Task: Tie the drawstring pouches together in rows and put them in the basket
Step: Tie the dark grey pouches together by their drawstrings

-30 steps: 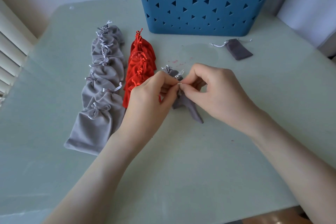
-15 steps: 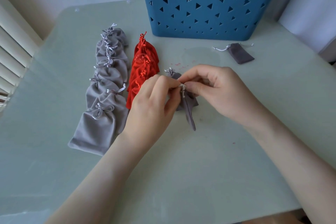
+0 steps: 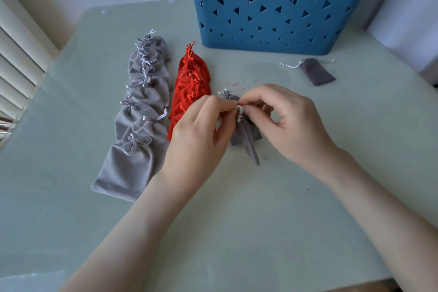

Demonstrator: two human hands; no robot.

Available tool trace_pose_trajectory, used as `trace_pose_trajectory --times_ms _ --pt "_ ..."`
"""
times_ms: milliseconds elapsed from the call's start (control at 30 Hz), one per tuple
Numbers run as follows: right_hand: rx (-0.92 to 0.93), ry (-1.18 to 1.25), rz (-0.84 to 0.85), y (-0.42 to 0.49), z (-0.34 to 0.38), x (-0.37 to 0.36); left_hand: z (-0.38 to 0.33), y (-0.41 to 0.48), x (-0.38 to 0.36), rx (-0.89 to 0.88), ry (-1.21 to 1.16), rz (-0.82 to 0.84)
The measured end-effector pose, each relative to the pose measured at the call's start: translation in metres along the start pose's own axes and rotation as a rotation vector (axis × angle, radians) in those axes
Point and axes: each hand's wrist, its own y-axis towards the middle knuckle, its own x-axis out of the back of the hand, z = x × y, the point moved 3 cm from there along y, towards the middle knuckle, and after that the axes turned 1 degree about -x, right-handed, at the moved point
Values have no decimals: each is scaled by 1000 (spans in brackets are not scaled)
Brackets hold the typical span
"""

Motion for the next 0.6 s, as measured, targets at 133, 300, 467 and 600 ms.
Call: trace_pose_trajectory --times_ms 133,300,467,600 --pt "33 -58 -6 0 -1 0 1 2 0 66 -68 27" --pt "22 -6 7 3 -1 -2 0 3 1 256 -226 18" --pt "-69 162 54 3 0 -4 0 1 1 374 -299 -12" --pt "-165 308 90 2 2 -5 -2 2 3 267 -182 -15"
